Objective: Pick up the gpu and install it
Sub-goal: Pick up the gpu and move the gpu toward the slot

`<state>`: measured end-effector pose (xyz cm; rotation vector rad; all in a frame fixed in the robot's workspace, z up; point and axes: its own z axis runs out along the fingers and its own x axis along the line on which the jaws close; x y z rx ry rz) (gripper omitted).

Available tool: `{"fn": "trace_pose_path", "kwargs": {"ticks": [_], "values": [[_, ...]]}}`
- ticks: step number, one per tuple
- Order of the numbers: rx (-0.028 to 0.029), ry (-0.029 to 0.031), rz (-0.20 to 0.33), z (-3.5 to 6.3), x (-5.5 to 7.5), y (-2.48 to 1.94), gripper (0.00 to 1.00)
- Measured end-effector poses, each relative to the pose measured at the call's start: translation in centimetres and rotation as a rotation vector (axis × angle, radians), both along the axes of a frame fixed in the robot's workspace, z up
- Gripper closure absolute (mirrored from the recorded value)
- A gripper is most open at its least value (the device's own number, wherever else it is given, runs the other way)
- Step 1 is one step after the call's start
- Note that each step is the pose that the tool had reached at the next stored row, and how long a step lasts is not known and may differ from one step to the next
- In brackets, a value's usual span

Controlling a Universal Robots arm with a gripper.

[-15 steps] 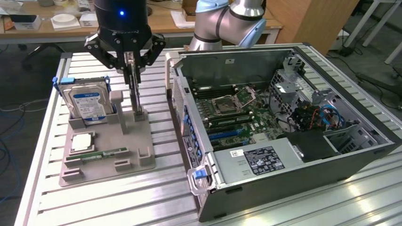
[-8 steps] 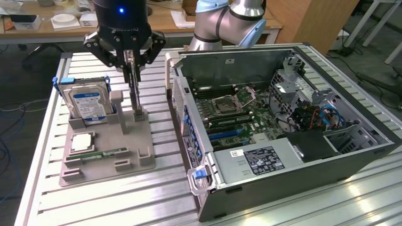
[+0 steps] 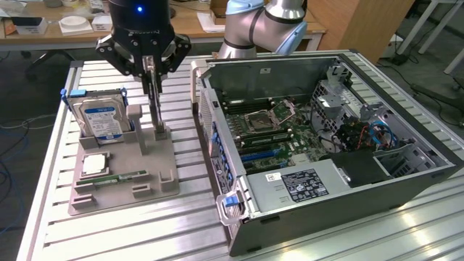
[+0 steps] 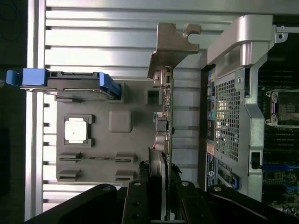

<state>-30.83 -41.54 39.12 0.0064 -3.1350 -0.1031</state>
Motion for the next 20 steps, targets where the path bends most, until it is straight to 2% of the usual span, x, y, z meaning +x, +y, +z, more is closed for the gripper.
{"fn": "trace_pose_path", "kwargs": {"ticks": [12, 13, 14, 16, 17, 20], "values": [[-0.0011, -0.0001, 0.0, 0.95, 0.0, 0.0, 0.73], [-0.0039, -0.0002, 0.0, 1.0, 0.0, 0.01, 0.73], [-0.0097, 0.0, 0.0, 1.03, 0.0, 0.01, 0.73], [-0.0265, 0.0, 0.0, 1.08, 0.0, 0.0, 0.73], [-0.0322, 0.0, 0.0, 1.12, 0.0, 0.0, 0.73], [-0.04, 0.0001, 0.0, 1.31, 0.0, -0.01, 0.73]]}}
